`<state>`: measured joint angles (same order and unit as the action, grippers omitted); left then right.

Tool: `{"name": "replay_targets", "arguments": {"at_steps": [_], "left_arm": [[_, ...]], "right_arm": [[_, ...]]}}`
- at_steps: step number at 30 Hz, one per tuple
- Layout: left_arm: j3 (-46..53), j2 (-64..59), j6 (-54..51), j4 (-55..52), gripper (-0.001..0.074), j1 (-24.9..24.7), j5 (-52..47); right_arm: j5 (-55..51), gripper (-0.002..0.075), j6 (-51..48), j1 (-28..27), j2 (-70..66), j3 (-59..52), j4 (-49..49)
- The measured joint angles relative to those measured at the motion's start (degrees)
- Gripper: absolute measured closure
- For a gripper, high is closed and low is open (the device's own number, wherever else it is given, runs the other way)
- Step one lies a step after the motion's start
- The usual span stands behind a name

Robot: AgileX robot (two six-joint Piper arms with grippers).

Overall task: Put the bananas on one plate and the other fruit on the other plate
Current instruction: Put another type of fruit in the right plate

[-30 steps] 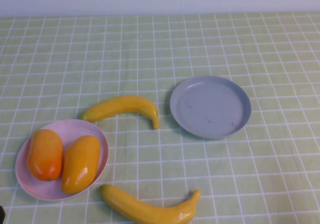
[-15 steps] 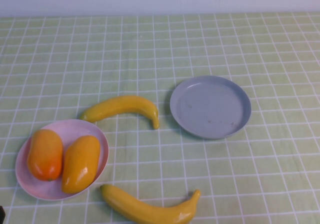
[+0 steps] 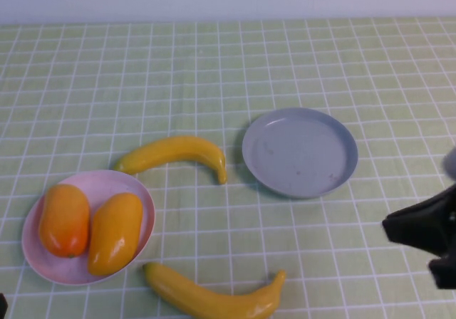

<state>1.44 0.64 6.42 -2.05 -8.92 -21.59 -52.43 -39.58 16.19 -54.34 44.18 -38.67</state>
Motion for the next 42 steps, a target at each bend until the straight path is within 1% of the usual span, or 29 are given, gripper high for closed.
{"name": "replay_targets", "arguments": {"at_steps": [2, 4, 5, 6, 9, 11, 13, 14, 16, 25, 35, 38, 42], "left_arm": [[0.00, 0.00, 0.00, 0.00, 0.0731, 0.00, 0.00], [0.00, 0.00, 0.00, -0.11, 0.0731, 0.00, 0.00], [0.00, 0.00, 0.00, -0.11, 0.0731, 0.00, 0.00], [0.00, 0.00, 0.00, -0.11, 0.0731, 0.00, 0.00], [0.00, 0.00, 0.00, -0.11, 0.0731, 0.00, 0.00], [0.00, 0.00, 0.00, -0.11, 0.0731, 0.00, 0.00], [0.00, 0.00, 0.00, -0.11, 0.0731, 0.00, 0.00], [0.00, 0.00, 0.00, -0.11, 0.0731, 0.00, 0.00], [0.00, 0.00, 0.00, -0.11, 0.0731, 0.00, 0.00], [0.00, 0.00, 0.00, -0.11, 0.0731, 0.00, -0.05], [0.00, 0.00, 0.00, -0.11, 0.0731, 0.00, -0.05], [0.00, 0.00, 0.00, -0.11, 0.0731, 0.00, -0.05], [0.00, 0.00, 0.00, -0.11, 0.0731, 0.00, -0.05]], "right_arm": [[-0.14, 0.0732, -0.18, 6.59, -5.11, 3.13, 5.02], [-0.14, 0.0701, -0.31, 12.00, -9.75, 5.75, 8.94], [-0.18, 0.0666, -0.31, 16.01, -12.95, 7.72, 11.68], [-0.18, 0.0636, -0.47, 18.56, -15.15, 8.98, 13.36], [-0.18, 0.0493, -0.49, 26.57, -22.84, 13.24, 17.57], [-0.18, 0.0376, -0.70, 29.99, -28.00, 15.71, 18.81], [-0.18, 0.0283, -0.70, 32.07, -32.65, 17.75, 20.00], [-0.18, 0.0254, -0.70, 32.94, -34.78, 18.81, 20.74], [-0.18, 0.0229, -0.70, 34.00, -38.23, 20.71, 21.89], [1.77, 0.0212, -3.00, 36.55, -48.43, 28.90, 23.59], [2.08, 0.0220, -3.76, 37.03, -57.04, 33.68, 23.49], [1.98, 0.0283, -3.76, 37.09, -58.15, 33.95, 23.49], [1.98, 0.0417, -0.09, 37.17, -58.56, 34.17, 23.88]]}}
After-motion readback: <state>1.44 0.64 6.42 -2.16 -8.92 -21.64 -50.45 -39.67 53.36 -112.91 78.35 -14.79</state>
